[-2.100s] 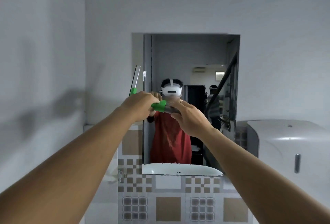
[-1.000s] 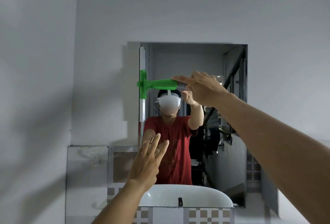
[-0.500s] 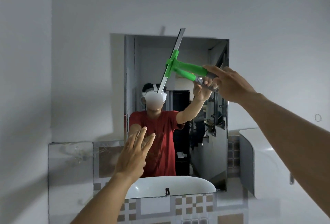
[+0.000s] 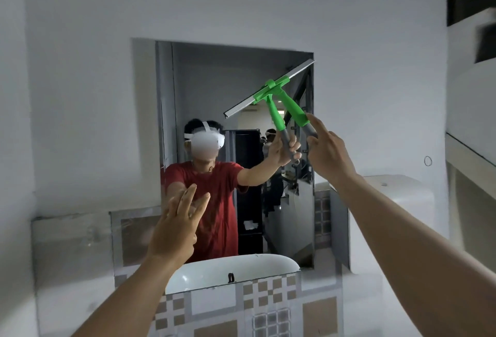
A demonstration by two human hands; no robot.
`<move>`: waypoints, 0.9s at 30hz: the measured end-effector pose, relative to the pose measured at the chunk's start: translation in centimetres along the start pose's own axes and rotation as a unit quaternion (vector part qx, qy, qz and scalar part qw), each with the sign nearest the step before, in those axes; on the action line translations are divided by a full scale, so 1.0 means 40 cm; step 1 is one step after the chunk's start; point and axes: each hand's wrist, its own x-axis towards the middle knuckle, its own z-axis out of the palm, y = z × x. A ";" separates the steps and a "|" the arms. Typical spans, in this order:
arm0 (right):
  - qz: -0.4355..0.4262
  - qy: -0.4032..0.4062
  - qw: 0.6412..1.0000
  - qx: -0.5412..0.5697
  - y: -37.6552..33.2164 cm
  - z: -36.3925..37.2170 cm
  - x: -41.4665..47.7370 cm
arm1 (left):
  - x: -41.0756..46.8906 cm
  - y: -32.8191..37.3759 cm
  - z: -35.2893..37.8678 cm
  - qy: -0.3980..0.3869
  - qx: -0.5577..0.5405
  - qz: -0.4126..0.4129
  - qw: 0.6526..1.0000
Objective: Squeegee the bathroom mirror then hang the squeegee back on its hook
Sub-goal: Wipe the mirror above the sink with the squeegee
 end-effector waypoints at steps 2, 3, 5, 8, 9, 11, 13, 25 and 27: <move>0.016 0.003 1.000 0.003 -0.012 0.012 -0.017 | 0.000 -0.001 0.001 0.005 -0.001 0.003 1.000; 0.024 0.007 1.000 0.007 -0.020 0.021 -0.026 | 0.000 -0.002 0.002 0.010 -0.002 0.005 1.000; 0.040 0.014 0.999 0.026 -0.032 0.046 -0.043 | -0.001 -0.004 0.005 0.014 -0.004 0.006 1.000; 0.063 0.020 0.997 0.049 -0.039 0.083 -0.073 | -0.001 -0.005 0.007 0.022 -0.007 0.010 1.000; 0.068 0.022 0.996 0.051 -0.045 0.096 -0.083 | -0.001 -0.006 0.007 0.025 -0.004 0.015 1.000; 0.077 0.023 0.994 0.069 -0.068 0.114 -0.106 | -0.003 -0.008 0.008 0.029 0.001 0.026 0.999; 0.084 0.017 0.991 0.099 -0.096 0.127 -0.124 | -0.014 -0.009 0.010 0.032 0.000 0.027 0.999; 0.156 -0.026 0.955 0.249 -0.244 0.283 -0.213 | -0.078 -0.029 0.017 -0.008 0.007 -0.003 1.000; 0.143 -0.033 0.954 0.261 -0.266 0.325 -0.235 | -0.079 -0.029 0.013 -0.014 0.013 -0.006 1.000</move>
